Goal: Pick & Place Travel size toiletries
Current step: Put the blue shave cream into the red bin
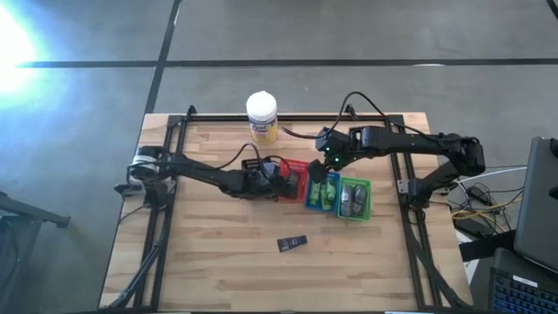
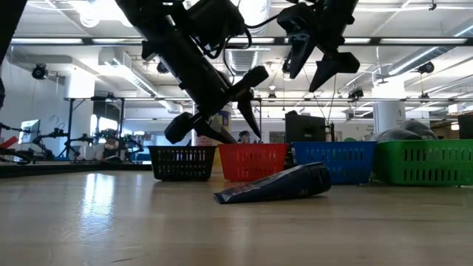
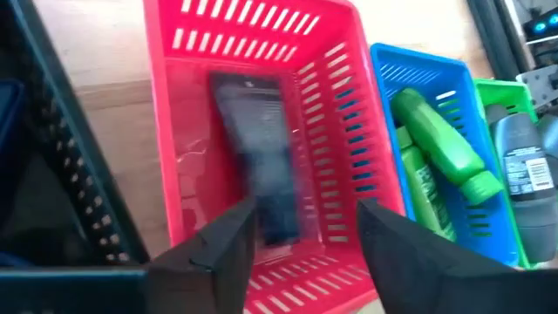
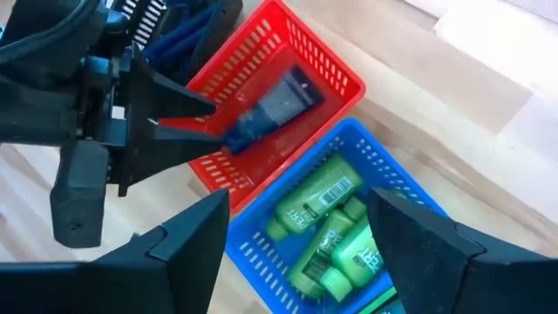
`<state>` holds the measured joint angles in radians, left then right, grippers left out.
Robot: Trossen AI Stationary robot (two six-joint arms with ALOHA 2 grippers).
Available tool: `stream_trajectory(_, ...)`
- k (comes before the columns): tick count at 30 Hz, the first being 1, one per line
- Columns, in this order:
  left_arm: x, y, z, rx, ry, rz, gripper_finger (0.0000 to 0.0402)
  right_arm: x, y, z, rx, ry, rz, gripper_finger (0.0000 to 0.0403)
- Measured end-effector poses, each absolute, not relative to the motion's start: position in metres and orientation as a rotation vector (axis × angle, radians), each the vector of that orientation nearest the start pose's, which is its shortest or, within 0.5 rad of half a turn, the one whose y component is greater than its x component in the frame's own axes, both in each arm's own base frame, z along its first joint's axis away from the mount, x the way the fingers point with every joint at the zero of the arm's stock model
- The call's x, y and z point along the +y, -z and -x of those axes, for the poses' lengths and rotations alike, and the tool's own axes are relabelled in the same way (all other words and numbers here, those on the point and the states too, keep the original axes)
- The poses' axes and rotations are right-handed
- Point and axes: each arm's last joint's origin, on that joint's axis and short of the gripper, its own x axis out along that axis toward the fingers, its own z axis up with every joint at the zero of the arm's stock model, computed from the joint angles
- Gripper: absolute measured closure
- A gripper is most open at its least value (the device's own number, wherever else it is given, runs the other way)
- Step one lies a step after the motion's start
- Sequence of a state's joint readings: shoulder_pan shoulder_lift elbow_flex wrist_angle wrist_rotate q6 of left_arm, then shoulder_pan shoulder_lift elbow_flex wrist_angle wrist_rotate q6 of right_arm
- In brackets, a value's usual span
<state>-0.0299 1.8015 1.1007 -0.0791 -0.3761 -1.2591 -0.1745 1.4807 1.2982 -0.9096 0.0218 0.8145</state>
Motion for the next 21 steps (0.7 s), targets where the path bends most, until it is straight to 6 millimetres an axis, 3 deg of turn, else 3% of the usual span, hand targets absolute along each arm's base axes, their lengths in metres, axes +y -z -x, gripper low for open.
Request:
stream_trajectory(5,-0.001,-0.185,-0.369,0.471,-0.760,0.997,0.0164,-0.045,-0.295,-0.288,0.971,0.600,-0.821,0.0144)
stream_trajectory(8,-0.011,-0.196,-0.367,0.500,-0.659,0.861,0.0153,-0.031,-0.295,-0.290,0.993,0.542,-0.771,0.0147)
stream_trajectory(12,-0.049,-0.213,-0.366,0.600,-0.246,0.480,0.0153,0.001,-0.293,-0.295,1.031,0.415,-0.676,0.0150)
stream_trajectory(15,-0.085,-0.213,-0.360,0.649,-0.002,0.289,0.0156,0.026,-0.290,-0.298,1.032,0.398,-0.647,0.0152)
stream_trajectory(21,-0.126,-0.196,-0.354,0.645,-0.029,0.084,0.0155,0.060,-0.289,-0.293,0.998,0.458,-0.639,0.0133)
